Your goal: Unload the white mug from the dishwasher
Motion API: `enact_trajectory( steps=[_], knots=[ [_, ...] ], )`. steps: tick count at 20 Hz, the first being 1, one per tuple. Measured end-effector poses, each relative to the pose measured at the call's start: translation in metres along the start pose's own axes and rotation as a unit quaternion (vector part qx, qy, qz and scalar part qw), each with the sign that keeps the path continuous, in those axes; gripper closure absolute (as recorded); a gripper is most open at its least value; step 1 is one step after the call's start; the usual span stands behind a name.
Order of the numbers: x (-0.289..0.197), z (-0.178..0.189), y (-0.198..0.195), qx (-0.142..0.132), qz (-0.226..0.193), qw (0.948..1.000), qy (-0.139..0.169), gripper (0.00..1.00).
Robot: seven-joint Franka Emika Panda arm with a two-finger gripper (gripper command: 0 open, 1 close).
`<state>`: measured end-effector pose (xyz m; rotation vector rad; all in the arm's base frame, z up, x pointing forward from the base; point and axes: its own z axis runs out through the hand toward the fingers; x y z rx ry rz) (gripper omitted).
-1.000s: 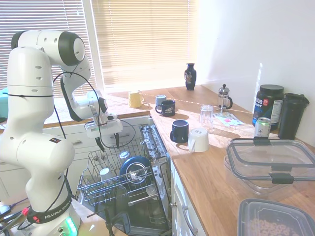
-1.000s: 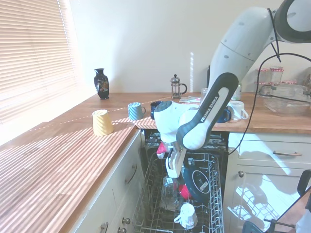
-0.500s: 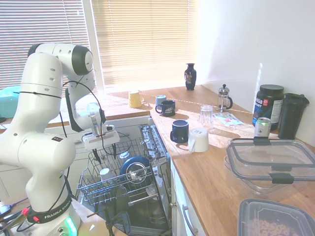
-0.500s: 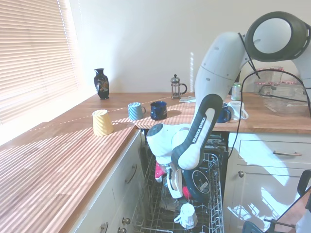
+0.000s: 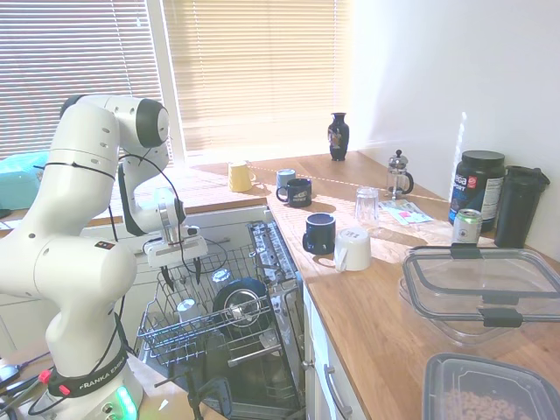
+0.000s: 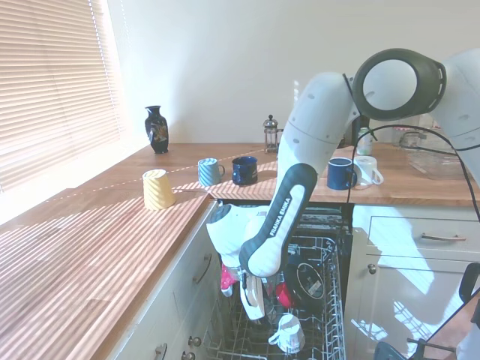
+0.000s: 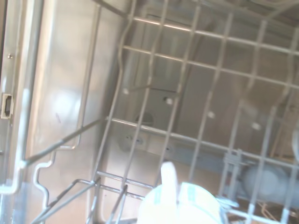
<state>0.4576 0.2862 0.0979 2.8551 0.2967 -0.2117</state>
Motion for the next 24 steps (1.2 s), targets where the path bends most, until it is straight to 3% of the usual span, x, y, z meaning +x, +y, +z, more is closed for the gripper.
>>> enact_trajectory(
  steps=[12, 13, 24],
  knots=[
    [-0.016, 0.085, -0.007, -0.013, -0.017, 0.9997, -0.013, 0.00],
    [-0.015, 0.087, -0.008, -0.011, -0.016, 0.9998, -0.011, 1.00],
    [-0.016, 0.100, 0.001, -0.010, -0.012, 0.9998, -0.008, 1.00]
  ],
)
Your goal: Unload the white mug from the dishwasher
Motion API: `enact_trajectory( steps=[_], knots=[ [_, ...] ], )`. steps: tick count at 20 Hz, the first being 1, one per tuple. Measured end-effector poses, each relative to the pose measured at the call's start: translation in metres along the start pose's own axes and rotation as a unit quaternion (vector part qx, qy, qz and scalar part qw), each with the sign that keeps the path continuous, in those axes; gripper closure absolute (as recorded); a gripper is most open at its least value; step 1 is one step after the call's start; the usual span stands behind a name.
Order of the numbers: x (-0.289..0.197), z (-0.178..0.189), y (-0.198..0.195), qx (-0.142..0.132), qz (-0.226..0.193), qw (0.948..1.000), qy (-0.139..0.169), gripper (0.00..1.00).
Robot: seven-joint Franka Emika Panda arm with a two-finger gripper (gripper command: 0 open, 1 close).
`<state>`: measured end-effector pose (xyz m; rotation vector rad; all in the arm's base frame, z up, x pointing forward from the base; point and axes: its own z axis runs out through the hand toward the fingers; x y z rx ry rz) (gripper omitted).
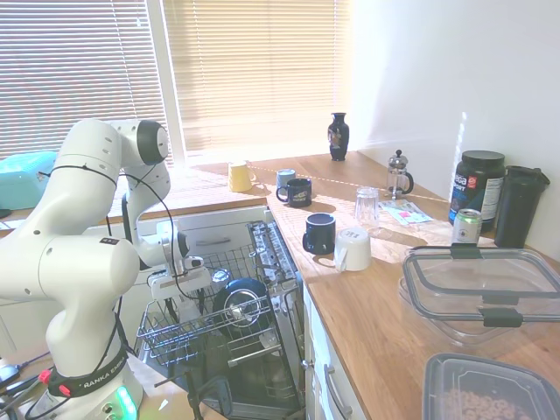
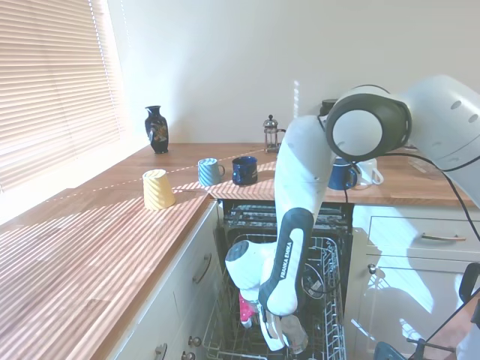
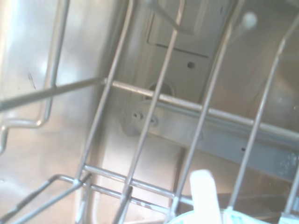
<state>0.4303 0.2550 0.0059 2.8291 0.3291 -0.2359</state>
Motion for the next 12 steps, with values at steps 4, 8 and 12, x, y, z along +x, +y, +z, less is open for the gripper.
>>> enact_trajectory(
  steps=[4, 8, 12],
  knots=[
    [0.0005, -0.0001, 0.0009, -0.002, 0.001, 1.0000, 0.006, 1.00],
    [0.0015, -0.0020, -0.0015, 0.002, 0.005, 0.9999, 0.011, 1.00],
    [0.0024, -0.0037, -0.0024, 0.004, 0.011, 0.9998, 0.013, 1.00]
  ],
)
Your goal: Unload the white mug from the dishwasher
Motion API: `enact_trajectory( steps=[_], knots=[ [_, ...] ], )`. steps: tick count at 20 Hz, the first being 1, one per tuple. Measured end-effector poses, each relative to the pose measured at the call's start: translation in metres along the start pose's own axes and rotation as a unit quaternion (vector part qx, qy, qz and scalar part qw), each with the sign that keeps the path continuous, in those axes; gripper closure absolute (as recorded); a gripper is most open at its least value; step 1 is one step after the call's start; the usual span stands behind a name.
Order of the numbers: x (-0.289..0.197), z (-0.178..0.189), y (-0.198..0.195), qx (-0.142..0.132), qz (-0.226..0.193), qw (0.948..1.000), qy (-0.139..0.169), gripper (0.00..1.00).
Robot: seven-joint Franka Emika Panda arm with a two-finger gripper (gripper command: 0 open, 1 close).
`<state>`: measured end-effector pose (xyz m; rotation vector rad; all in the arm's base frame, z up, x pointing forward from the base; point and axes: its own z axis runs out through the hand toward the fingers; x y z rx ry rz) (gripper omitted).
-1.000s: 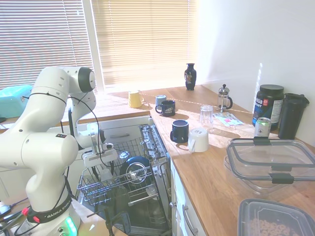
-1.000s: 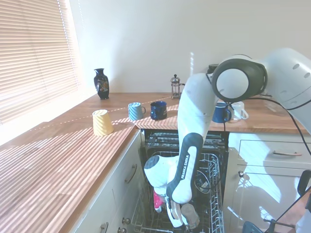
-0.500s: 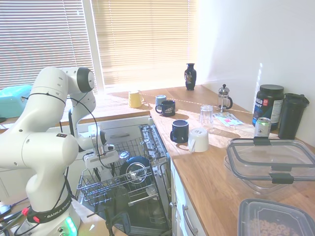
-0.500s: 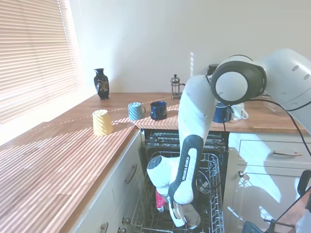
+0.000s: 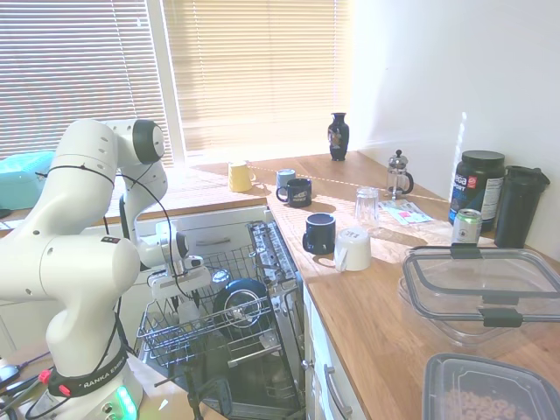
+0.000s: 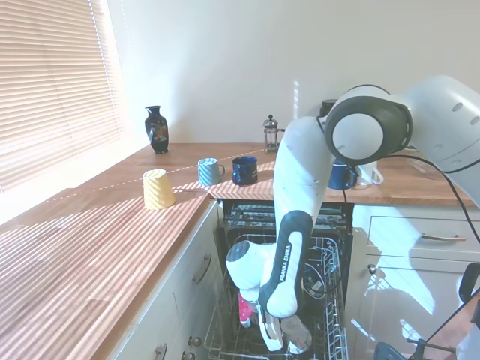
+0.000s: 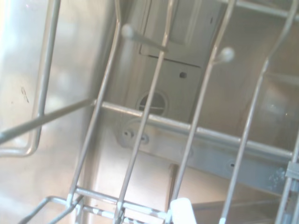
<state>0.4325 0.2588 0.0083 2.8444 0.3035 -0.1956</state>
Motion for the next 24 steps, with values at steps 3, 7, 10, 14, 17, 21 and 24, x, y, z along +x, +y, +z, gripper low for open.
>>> enact_trajectory(
  steps=[3, 7, 10, 14, 17, 21, 24],
  knots=[
    [0.002, -0.001, 0.002, 0.002, 0.005, 1.0000, 0.000, 1.00],
    [0.004, -0.003, 0.004, 0.004, 0.010, 0.9999, 0.001, 1.00],
    [0.005, -0.004, 0.006, 0.004, 0.015, 0.9999, 0.001, 1.00],
    [0.005, -0.005, 0.006, 0.004, 0.022, 0.9997, 0.000, 1.00],
    [0.006, -0.013, 0.007, 0.001, 0.035, 0.9994, -0.004, 1.00],
    [0.006, -0.036, 0.005, -0.011, 0.051, 0.9986, -0.002, 1.00],
    [0.009, -0.063, 0.002, -0.015, 0.064, 0.9979, 0.004, 1.00]
  ],
)
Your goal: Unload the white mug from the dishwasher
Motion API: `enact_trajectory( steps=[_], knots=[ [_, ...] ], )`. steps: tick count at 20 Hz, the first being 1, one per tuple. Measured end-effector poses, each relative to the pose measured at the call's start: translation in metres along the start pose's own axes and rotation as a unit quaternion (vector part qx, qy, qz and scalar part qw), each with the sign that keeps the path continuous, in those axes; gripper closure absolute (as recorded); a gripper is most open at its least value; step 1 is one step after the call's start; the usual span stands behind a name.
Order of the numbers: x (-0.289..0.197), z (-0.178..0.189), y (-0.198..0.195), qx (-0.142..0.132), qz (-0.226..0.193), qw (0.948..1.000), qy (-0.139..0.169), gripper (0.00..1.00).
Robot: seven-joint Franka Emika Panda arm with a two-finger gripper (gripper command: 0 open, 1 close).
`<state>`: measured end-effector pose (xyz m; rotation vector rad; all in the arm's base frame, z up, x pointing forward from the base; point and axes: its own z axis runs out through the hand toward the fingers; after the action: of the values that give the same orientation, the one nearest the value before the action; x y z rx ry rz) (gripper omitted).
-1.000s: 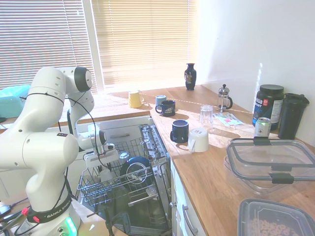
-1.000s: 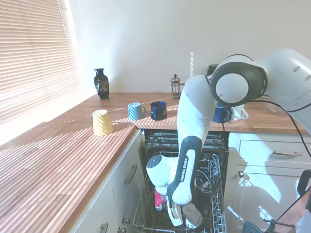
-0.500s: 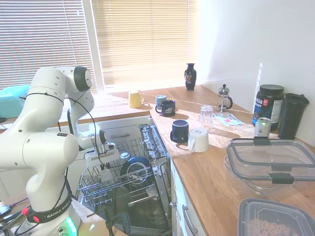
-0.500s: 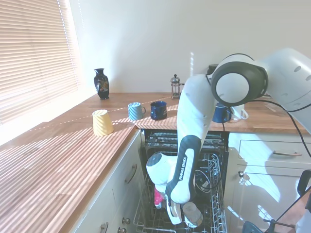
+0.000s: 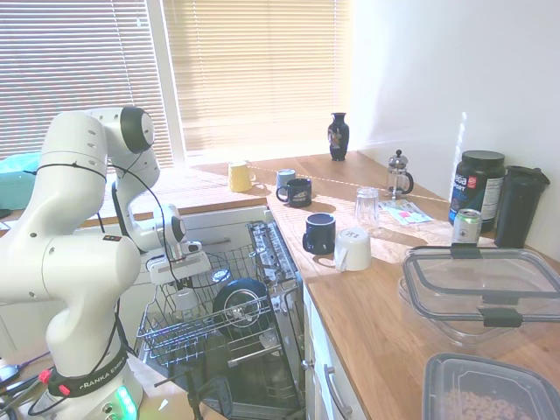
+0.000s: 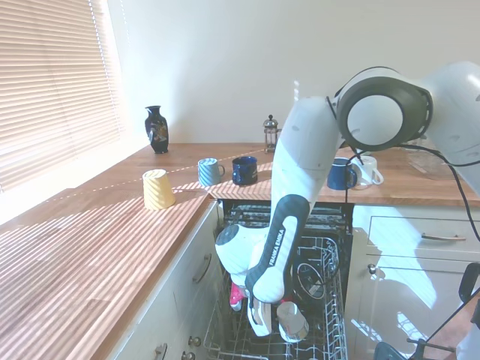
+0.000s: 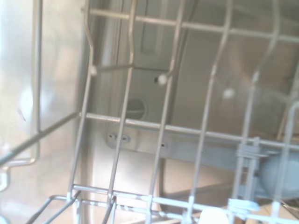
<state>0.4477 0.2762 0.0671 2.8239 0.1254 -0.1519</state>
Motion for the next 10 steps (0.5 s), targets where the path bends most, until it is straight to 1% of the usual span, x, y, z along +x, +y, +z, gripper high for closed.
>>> enact_trajectory(
  steps=[3, 7, 10],
  knots=[
    [0.006, -0.039, 0.001, -0.003, 0.016, 0.9998, 0.010, 1.00],
    [0.019, -0.099, 0.010, -0.007, 0.046, 0.9985, 0.028, 1.00],
    [0.034, -0.153, 0.031, 0.002, 0.079, 0.9960, 0.042, 1.00]
  ],
)
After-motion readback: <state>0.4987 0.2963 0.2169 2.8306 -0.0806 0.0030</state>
